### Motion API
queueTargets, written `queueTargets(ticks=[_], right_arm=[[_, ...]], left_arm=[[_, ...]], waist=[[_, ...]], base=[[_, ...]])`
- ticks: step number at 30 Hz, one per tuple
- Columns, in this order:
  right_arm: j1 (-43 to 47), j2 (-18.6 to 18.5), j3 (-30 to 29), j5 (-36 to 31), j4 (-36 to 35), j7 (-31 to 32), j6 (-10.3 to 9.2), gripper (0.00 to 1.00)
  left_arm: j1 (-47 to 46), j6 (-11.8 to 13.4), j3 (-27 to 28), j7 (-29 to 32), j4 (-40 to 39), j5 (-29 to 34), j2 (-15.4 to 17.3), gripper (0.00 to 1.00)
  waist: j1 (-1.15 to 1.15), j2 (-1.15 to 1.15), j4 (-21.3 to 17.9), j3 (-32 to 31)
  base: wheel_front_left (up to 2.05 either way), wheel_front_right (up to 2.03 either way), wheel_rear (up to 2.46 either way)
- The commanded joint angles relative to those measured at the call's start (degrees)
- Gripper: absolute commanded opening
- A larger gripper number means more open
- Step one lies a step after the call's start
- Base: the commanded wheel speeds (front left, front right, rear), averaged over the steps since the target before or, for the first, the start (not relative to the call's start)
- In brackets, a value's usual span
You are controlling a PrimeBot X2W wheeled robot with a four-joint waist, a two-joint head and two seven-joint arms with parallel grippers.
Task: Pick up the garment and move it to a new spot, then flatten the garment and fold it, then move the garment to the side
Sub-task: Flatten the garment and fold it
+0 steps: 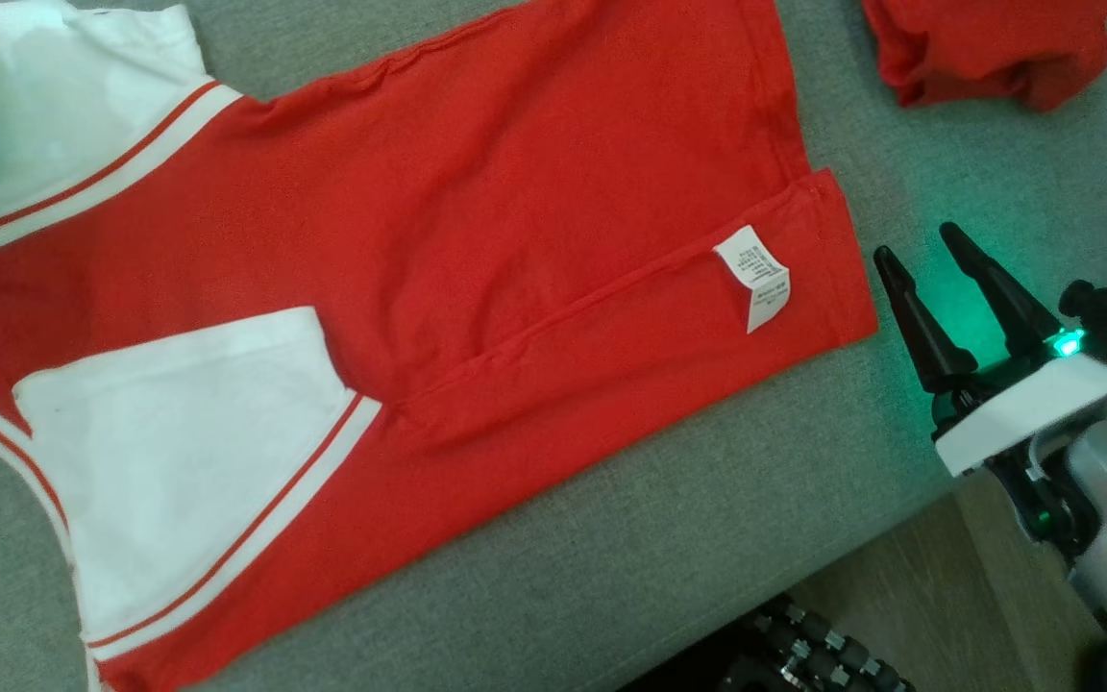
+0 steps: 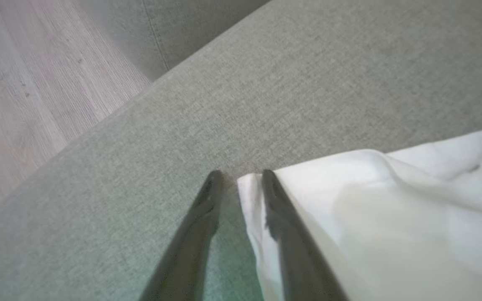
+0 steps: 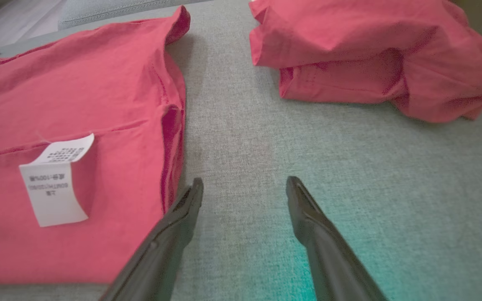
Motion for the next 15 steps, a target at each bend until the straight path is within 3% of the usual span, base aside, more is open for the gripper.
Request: queueTargets(ticks=[1, 2, 3, 6, 15], right_arm=[[1.13, -1.51, 0.09, 0.52, -0.39, -0.73, -0.04, 1.00], [1.05, -1.62, -0.14, 0.58, -0.24, -0.74, -0.04, 1.00], [0.99, -1.73, -0.42, 0.60, -0.13, -0.75, -0.04, 1.00], [0.83, -2.09, -1.25, 0.53, 0.01, -0.76, -0.04, 1.00], [-3.37, -3.81, -2.44, 3.26, -1.91, -0.48, -0.04, 1.00]], left_arm=[[0.33, 0.39, 1.64, 1.73, -0.03, -0.34, 3.16, 0.33], [0.53, 0.51, 1.86, 2.16, -0.32, -0.95, 3.12, 0.06], [0.75, 0.64, 2.03, 2.49, -0.66, -1.49, 3.05, 0.00], [1.04, 0.18, 2.29, 1.82, -2.45, -2.16, 2.91, 0.00], [-1.40, -2.85, 1.59, -8.32, -6.06, 0.46, 0.76, 0.00]], waist=[[0.00, 0.00, 0.16, -0.09], [0.00, 0.00, 0.28, -0.20], [0.00, 0.00, 0.43, -0.36], [0.00, 0.00, 0.99, -0.78], [0.00, 0.00, 3.95, -2.89]], base=[[0.00, 0.00, 0.00], [0.00, 0.00, 0.00], [0.00, 0.00, 0.00], [0.00, 0.00, 0.00], [0.00, 0.00, 0.00]])
